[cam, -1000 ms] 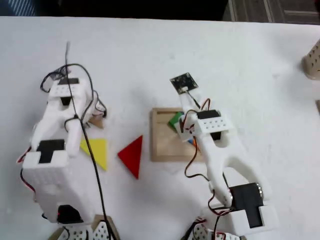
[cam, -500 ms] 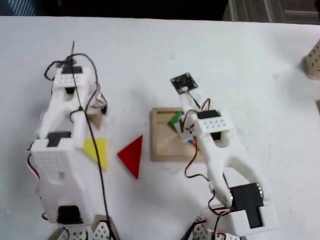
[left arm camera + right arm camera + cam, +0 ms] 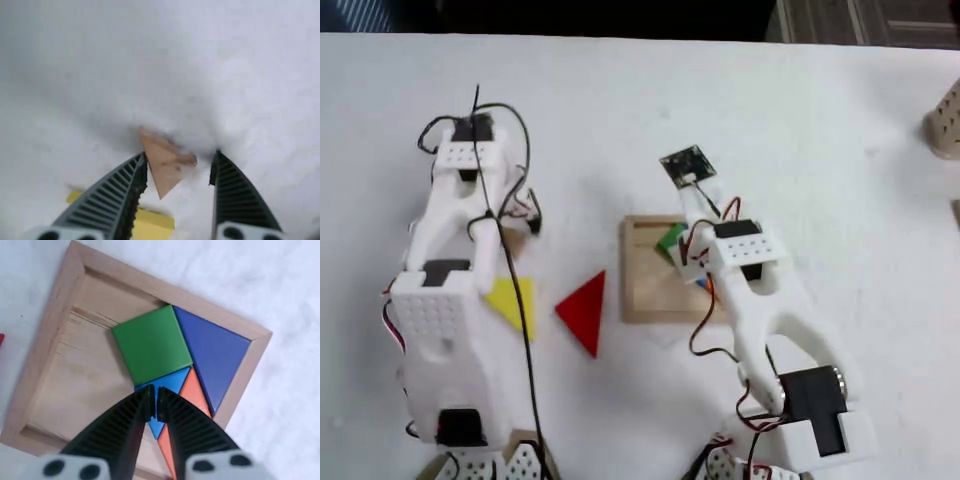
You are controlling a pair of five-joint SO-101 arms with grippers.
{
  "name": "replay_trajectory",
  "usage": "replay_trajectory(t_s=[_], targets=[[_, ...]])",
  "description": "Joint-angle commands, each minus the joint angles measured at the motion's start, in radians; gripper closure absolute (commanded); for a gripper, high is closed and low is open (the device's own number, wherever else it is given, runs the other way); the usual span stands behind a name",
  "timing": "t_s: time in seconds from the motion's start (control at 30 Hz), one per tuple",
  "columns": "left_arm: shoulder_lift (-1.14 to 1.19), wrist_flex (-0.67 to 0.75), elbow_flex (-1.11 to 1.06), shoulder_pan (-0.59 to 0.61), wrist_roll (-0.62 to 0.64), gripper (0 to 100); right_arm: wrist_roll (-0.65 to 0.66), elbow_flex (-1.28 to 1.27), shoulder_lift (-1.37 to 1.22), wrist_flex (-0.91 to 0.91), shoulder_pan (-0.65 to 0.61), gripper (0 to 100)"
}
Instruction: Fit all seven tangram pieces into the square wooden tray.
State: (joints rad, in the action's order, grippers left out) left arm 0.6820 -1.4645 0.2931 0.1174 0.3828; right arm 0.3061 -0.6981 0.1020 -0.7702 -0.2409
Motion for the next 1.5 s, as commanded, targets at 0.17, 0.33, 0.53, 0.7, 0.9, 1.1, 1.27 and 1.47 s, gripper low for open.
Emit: replay_trajectory(t_s=[0.17,0.33,0.53,0.7,0.9,1.1,1.27,1.47], targets=[[-0.219,0.098,-0.166,-0.073,-0.087,84,0.046,0.005,0.038,-0.004,-0.007,98.1],[-0.226,0.198,-0.219,-0.008,-0.086,79,0.048,0.005,0.038,-0.004,-0.007,98.1],[-0.17,0.167,-0.172,0.008,-0.081,59,0.049,0.005,0.038,-0.007,-0.007,98.1],[-0.156,0.115,-0.167,-0.012,-0.086,54,0.049,0.005,0.038,-0.008,-0.007,98.1],[-0.156,0.101,-0.167,0.016,-0.081,57,0.049,0.003,0.038,-0.008,-0.007,98.1],[-0.154,0.16,-0.17,-0.002,-0.086,80,0.048,0.003,0.038,-0.008,-0.007,98.1],[-0.153,0.176,-0.175,-0.013,-0.086,76,0.048,0.003,0.038,-0.008,-0.007,98.1],[-0.153,0.176,-0.216,-0.065,-0.08,74,0.048,0.003,0.038,-0.008,-0.005,98.1]])
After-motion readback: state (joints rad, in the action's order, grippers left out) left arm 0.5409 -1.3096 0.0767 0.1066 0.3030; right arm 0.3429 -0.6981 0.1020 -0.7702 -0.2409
